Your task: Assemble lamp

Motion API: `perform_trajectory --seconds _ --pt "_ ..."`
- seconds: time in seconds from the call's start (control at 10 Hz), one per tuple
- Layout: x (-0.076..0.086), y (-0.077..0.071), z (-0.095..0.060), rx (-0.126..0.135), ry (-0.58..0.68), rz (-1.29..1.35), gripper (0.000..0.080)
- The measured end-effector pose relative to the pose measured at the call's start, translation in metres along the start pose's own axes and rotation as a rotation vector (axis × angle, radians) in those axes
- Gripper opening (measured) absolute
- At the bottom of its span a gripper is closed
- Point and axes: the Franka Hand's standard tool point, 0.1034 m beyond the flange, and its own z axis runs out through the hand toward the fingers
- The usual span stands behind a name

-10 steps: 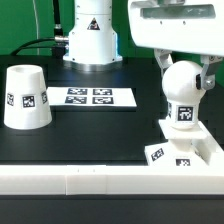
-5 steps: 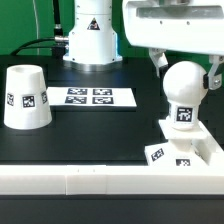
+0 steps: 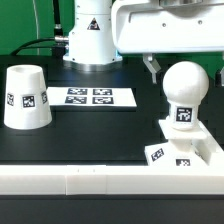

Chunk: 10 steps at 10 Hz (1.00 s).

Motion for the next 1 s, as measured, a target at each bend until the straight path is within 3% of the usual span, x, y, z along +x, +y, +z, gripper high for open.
perform_trajectory --seconds 0.4,0.7,1.0 --pt "0.0003 0.0006 0.0001 0.000 0.000 -0.240 0.0699" --pt "0.0017 0.0003 -0.0008 -0.083 0.021 -0.639 0.0699" --pt "0.0036 -0.0017 -0.0018 -0.114 0.028 -0.900 0.0699"
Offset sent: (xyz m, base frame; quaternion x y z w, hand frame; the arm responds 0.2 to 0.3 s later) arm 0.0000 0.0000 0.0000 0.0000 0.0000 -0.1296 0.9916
